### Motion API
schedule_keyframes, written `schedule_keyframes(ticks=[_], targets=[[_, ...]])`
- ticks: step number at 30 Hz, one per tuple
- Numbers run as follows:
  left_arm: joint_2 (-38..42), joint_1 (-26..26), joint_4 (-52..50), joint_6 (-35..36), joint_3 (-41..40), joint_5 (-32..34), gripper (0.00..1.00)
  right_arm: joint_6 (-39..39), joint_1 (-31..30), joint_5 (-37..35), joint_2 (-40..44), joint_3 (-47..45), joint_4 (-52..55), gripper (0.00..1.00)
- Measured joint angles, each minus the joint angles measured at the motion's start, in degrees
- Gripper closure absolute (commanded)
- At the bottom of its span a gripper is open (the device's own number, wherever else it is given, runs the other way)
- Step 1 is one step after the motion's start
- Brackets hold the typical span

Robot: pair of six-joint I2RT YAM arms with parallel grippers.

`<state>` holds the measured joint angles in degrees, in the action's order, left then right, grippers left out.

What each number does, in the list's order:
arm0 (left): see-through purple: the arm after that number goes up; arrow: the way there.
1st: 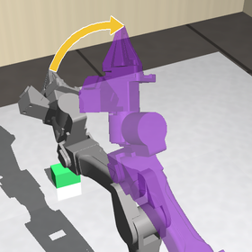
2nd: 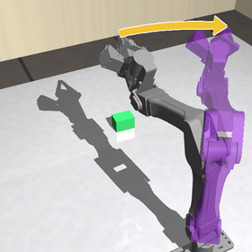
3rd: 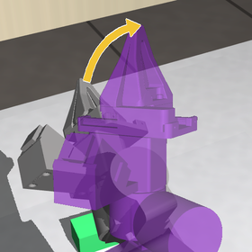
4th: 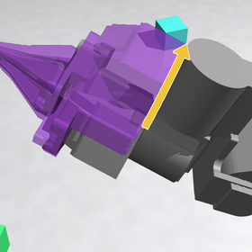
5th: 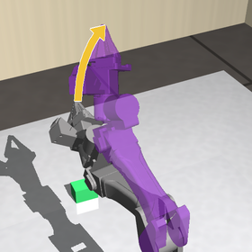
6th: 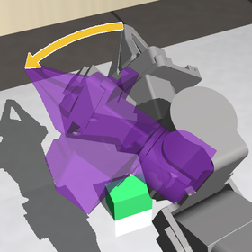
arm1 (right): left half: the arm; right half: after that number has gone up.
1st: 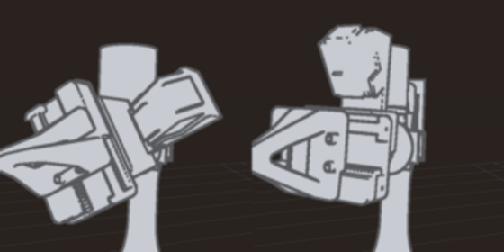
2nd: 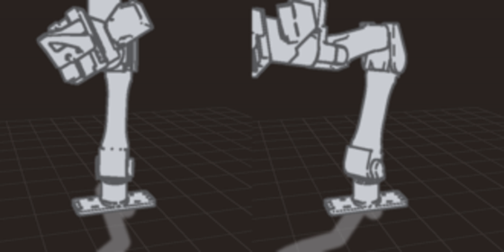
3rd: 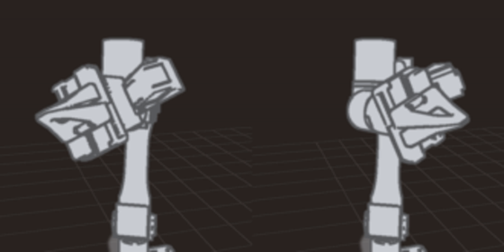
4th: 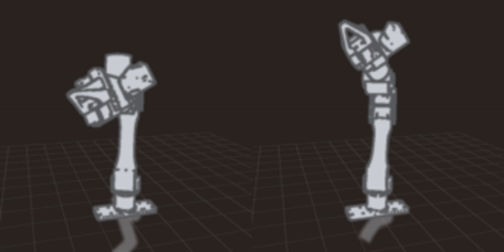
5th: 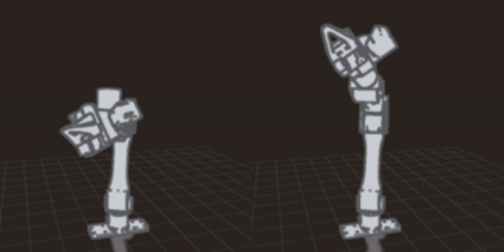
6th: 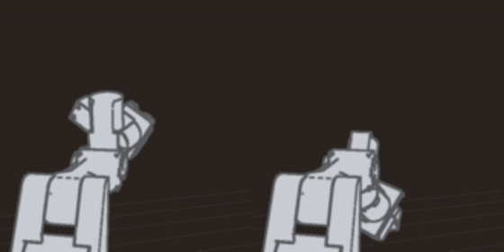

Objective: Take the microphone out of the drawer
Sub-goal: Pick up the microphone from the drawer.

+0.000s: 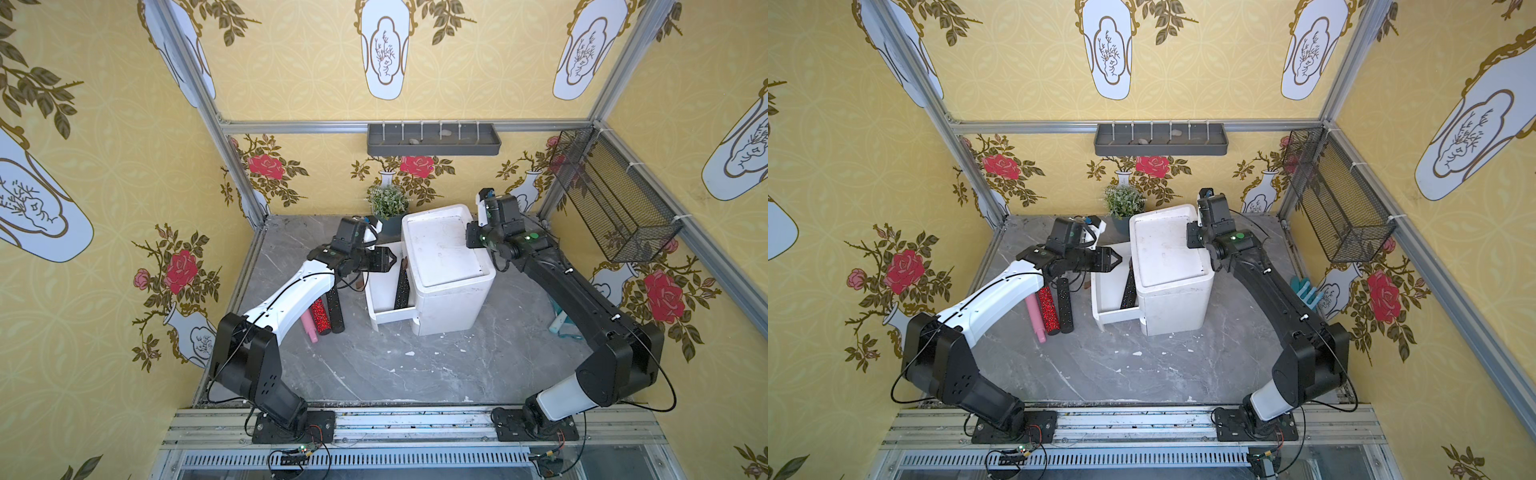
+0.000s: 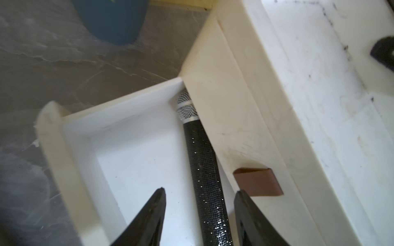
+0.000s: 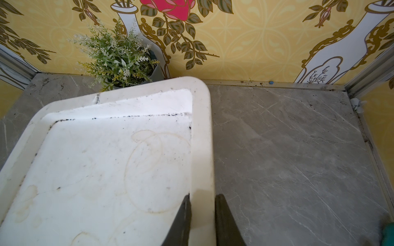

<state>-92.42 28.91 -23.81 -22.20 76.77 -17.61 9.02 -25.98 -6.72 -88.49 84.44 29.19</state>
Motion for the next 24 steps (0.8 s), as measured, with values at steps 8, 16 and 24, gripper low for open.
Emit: schedule_keyframes(ticks=[8,16,24], targets=[[-4.26,4.28,-4.72,3.74,4.59,5.77,0.42,-0.11,-0.02,-0.39,0.11,-0.33,-0.59,0.84],[-4.17,5.66,-3.26,2.69,2.47,9.33,0.42,-0.11,-0.02,-0.39,0.00,-0.42,-0.72,0.84],[-4.24,6.19,-3.50,2.51,-1.05,6.69,0.42,-0.11,-0.02,-0.35,0.07,-0.74,-1.05,0.84]])
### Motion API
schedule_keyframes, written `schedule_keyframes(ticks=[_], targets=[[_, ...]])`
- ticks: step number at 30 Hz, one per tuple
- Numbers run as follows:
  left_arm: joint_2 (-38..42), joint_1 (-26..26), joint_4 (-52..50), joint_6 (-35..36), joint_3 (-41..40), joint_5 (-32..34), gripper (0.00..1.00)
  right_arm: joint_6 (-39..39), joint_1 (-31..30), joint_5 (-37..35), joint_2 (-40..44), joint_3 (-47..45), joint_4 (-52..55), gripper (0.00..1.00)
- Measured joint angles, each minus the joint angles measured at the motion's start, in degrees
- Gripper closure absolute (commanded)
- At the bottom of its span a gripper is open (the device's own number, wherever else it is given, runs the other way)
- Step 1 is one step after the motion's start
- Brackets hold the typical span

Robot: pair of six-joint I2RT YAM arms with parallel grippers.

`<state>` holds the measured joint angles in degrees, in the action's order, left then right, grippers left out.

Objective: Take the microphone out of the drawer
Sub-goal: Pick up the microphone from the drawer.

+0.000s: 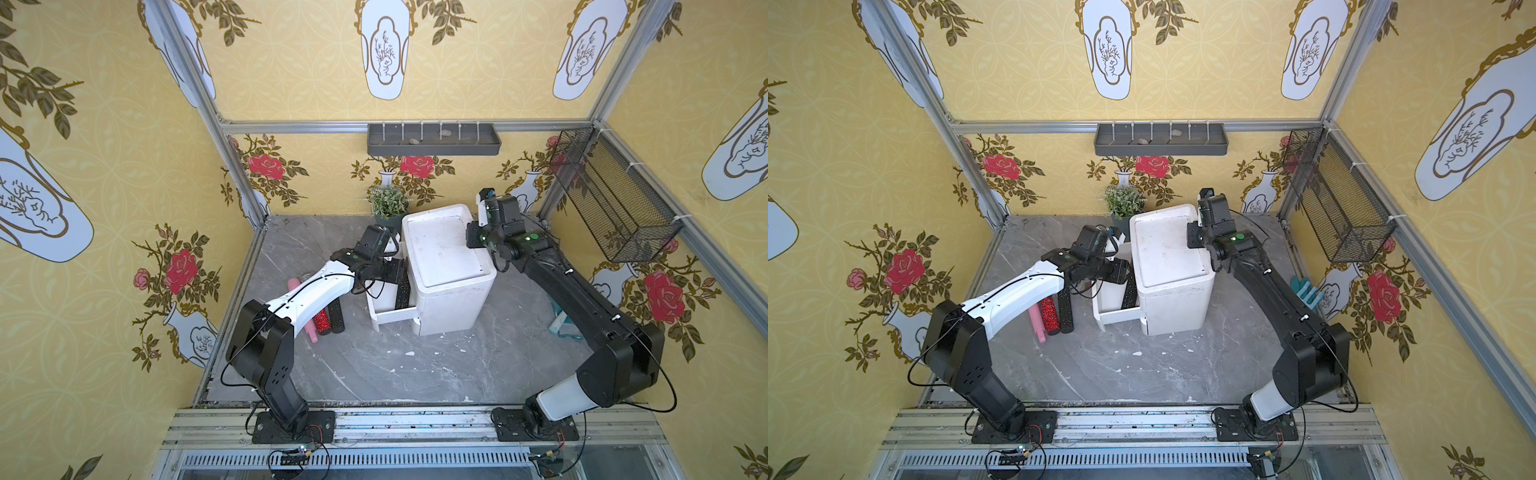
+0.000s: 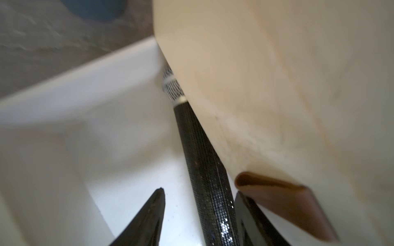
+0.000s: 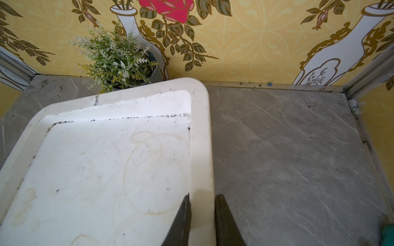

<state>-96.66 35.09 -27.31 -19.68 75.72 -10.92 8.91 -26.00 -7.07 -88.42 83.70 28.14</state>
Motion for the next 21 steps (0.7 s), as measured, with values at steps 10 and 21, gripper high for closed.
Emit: schedule_keyframes(ticks=[10,21], targets=[[-0.72,0.74,-1.60,0.07,-1.49,-4.31,0.42,0.02,0.00,0.02,0.31,-0.04,-0.07,0.84],[-5.49,4.50,-7.26,-3.26,2.99,6.56,0.42,0.22,0.00,-0.44,0.98,-0.92,-0.68,0.84]])
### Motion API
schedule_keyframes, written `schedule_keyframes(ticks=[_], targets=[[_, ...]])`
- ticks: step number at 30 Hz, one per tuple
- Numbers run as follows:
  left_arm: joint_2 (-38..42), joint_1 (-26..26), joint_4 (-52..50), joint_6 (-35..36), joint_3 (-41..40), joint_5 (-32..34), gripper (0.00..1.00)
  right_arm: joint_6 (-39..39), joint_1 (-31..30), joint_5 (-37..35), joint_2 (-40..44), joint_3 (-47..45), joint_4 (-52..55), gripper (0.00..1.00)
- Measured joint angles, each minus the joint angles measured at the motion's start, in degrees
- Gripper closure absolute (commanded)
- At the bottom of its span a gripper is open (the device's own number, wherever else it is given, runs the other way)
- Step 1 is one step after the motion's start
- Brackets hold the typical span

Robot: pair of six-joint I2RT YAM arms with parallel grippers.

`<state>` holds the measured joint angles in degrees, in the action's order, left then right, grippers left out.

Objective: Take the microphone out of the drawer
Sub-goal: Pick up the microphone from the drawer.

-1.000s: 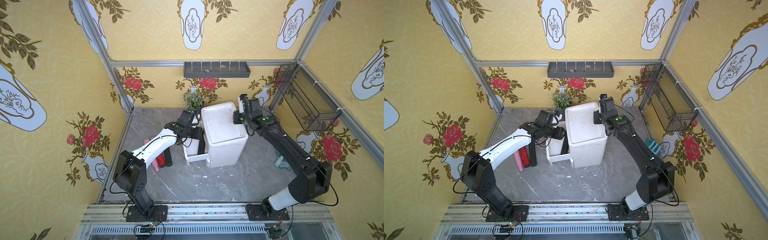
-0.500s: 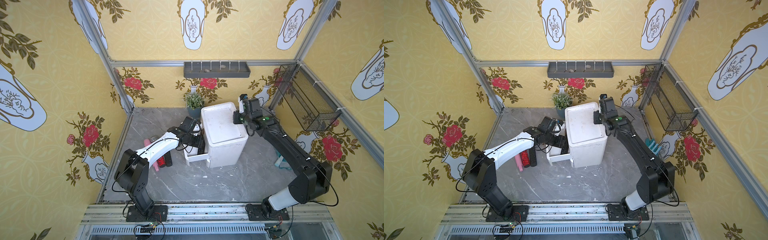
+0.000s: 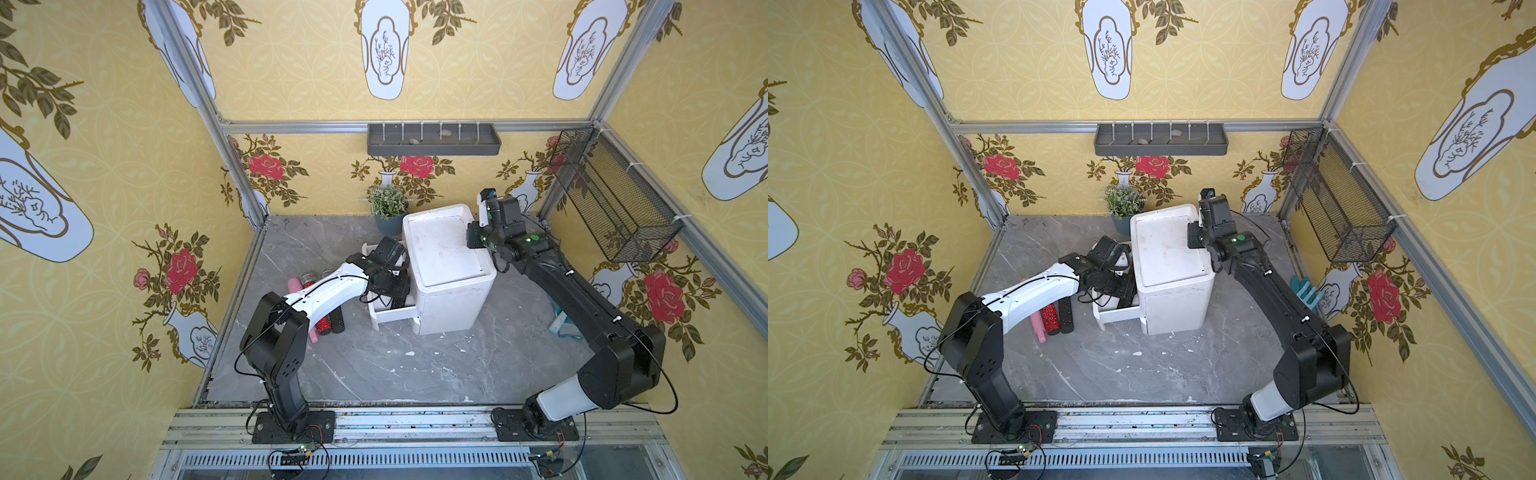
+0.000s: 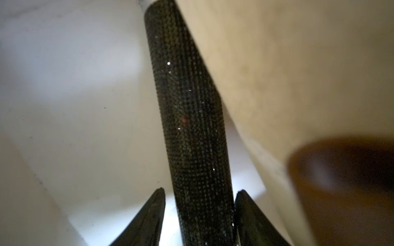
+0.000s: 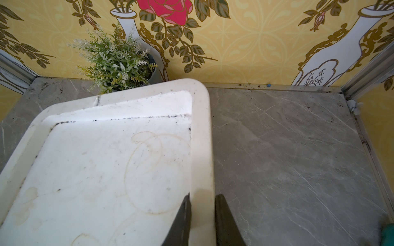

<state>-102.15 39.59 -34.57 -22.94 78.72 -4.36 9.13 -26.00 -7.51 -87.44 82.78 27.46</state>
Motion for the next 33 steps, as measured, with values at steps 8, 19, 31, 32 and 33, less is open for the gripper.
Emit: schedule_keyframes(ticks=[8,19,31,32,33], targets=[[-1.84,1.79,-4.00,-1.42,1.79,6.97,0.46,0.00,0.00,-0.04,0.39,-0.59,-0.55,0.84],[-0.26,2.05,-1.40,-6.16,0.09,7.30,0.61,0.02,-0.04,0.02,0.57,-0.90,-0.98,0.84],[0.66,2.29,-0.20,-12.24,-0.83,7.34,0.70,0.09,-0.04,0.00,0.50,-0.79,-0.94,0.84],[0.90,2.32,-0.39,-12.57,-0.83,7.56,0.70,0.09,-0.04,0.00,0.50,-0.79,-0.94,0.84],[1.09,2.32,-0.52,-12.74,-0.83,7.80,0.71,0.09,-0.04,0.00,0.48,-0.74,-0.92,0.84]])
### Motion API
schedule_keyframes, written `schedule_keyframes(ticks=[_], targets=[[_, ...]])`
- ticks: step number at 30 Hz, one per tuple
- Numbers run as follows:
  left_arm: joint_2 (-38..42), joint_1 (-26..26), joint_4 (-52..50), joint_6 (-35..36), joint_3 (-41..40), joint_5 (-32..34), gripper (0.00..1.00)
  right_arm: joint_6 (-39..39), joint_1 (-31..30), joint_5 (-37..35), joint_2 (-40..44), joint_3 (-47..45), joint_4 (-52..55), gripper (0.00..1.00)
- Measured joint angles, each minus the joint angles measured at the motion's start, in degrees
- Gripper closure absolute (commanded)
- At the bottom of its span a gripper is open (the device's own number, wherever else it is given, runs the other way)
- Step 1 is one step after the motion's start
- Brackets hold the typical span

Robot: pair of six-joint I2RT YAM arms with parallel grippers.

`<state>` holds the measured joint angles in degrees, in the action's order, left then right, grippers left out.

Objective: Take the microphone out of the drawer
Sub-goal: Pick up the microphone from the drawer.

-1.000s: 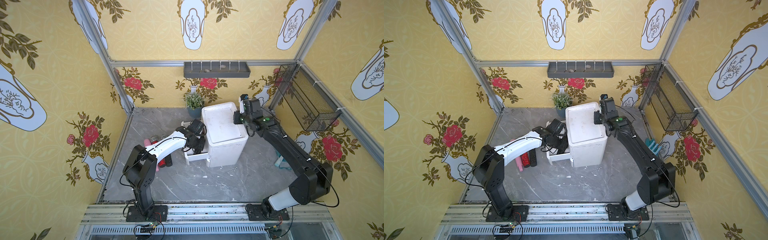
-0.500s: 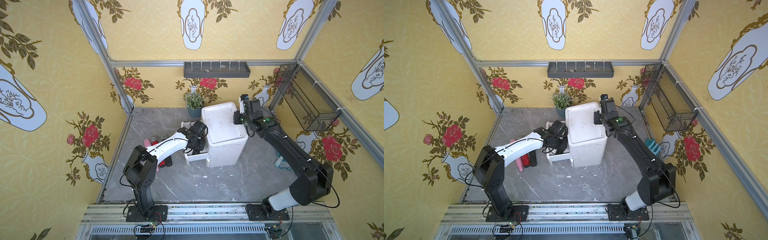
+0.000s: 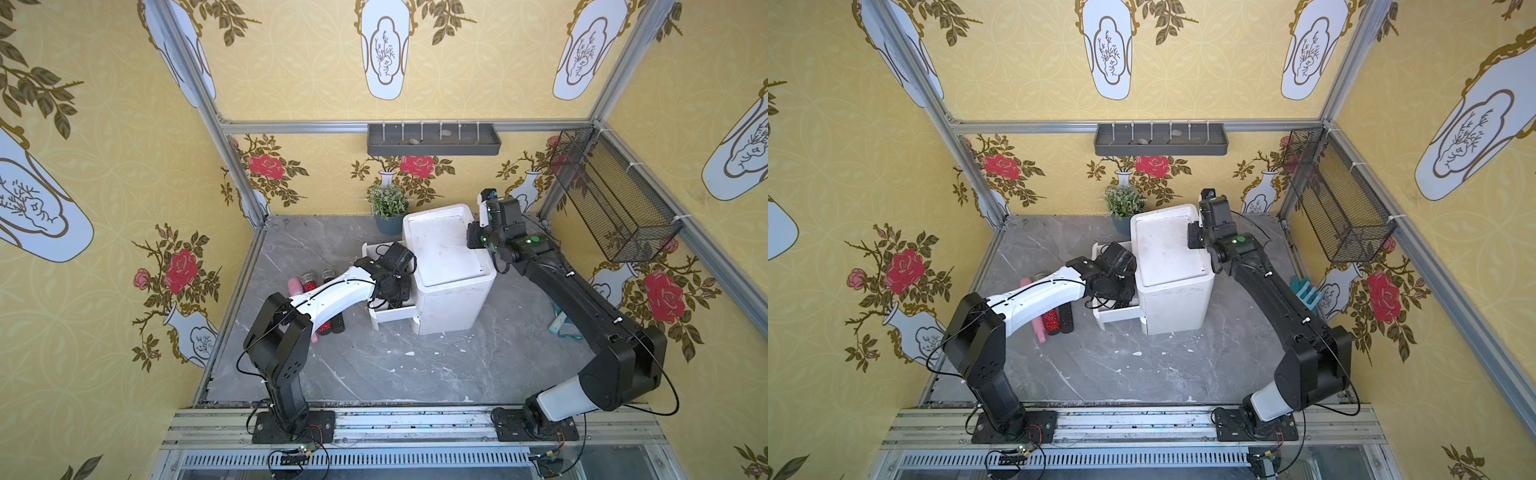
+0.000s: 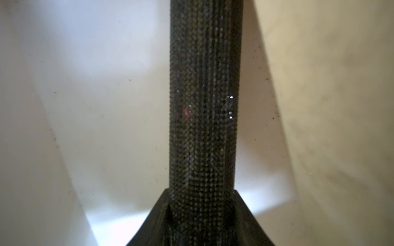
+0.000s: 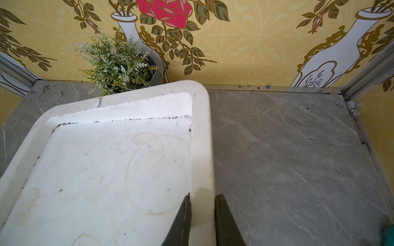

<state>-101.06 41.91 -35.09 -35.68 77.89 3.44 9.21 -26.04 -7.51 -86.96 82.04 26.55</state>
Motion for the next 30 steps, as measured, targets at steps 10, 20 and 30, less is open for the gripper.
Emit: schedule_keyframes(ticks=[10,20,30], targets=[[1.40,0.04,-1.46,-1.46,-0.07,2.14,0.71,0.11,0.00,0.00,-0.20,0.33,0.11,0.85],[1.81,0.00,-2.62,-1.70,0.37,3.52,0.72,0.17,0.00,-0.02,-0.13,0.22,0.09,0.84],[1.75,-0.13,-3.58,-3.78,1.88,4.02,0.73,0.57,0.00,-0.22,0.02,-0.07,-0.09,0.84]])
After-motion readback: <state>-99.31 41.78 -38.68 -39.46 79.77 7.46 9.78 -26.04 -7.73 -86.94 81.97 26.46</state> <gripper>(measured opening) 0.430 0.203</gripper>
